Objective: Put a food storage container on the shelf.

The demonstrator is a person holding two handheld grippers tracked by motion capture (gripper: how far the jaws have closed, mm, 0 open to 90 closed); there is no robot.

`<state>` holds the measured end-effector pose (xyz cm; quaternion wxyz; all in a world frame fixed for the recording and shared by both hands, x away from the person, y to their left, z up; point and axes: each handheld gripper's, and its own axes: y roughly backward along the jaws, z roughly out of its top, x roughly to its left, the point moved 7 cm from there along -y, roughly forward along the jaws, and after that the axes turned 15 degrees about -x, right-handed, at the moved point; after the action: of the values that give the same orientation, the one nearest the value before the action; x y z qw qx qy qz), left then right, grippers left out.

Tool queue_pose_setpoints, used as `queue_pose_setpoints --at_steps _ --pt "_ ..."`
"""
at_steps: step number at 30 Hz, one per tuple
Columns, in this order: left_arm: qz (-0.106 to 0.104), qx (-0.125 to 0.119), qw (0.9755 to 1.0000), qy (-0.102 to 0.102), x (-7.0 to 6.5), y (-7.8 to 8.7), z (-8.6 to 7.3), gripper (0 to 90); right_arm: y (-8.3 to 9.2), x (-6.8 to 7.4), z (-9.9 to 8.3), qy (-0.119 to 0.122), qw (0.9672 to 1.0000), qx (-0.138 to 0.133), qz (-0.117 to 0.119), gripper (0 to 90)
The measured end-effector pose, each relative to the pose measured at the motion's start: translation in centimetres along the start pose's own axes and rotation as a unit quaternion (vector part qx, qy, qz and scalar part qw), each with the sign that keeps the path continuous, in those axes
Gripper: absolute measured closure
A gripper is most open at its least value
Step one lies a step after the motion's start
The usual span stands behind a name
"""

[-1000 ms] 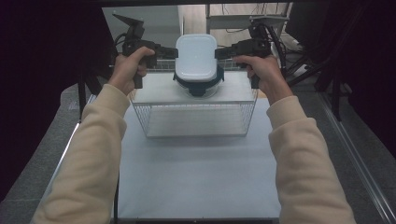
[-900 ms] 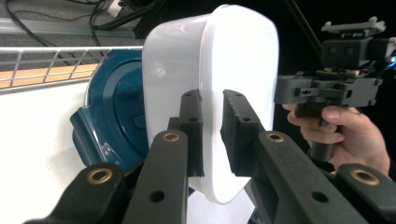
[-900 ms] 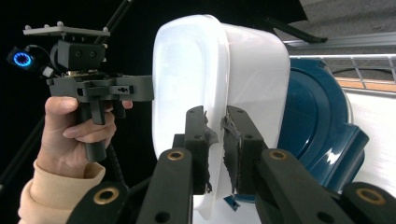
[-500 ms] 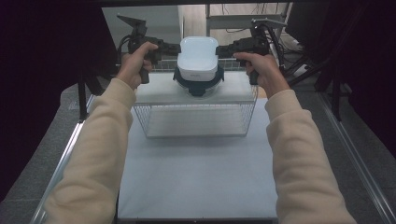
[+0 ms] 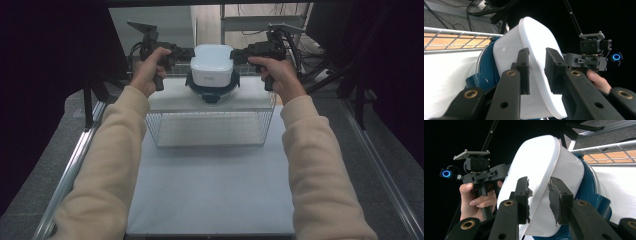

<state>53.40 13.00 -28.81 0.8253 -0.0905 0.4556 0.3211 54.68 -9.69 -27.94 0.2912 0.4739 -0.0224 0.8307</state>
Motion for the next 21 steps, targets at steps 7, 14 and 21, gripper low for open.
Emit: queue_pose_setpoints --at_steps 7,14,21 --pt "0.037 -0.037 0.9974 -0.050 -0.5 0.6 0.1 41.0 0.4 0.6 0.1 0.037 0.9989 -0.025 -0.014 37.1" --pt "0.050 -0.057 0.9902 -0.117 -1.6 2.6 -0.3 31.6 2.3 1.4 -0.1 0.088 0.9942 -0.061 -0.006 28.6" --pt "0.047 -0.055 0.9788 -0.192 -2.6 5.5 -3.0 29.0 5.5 1.9 -2.6 0.176 0.9817 -0.073 0.007 28.2"
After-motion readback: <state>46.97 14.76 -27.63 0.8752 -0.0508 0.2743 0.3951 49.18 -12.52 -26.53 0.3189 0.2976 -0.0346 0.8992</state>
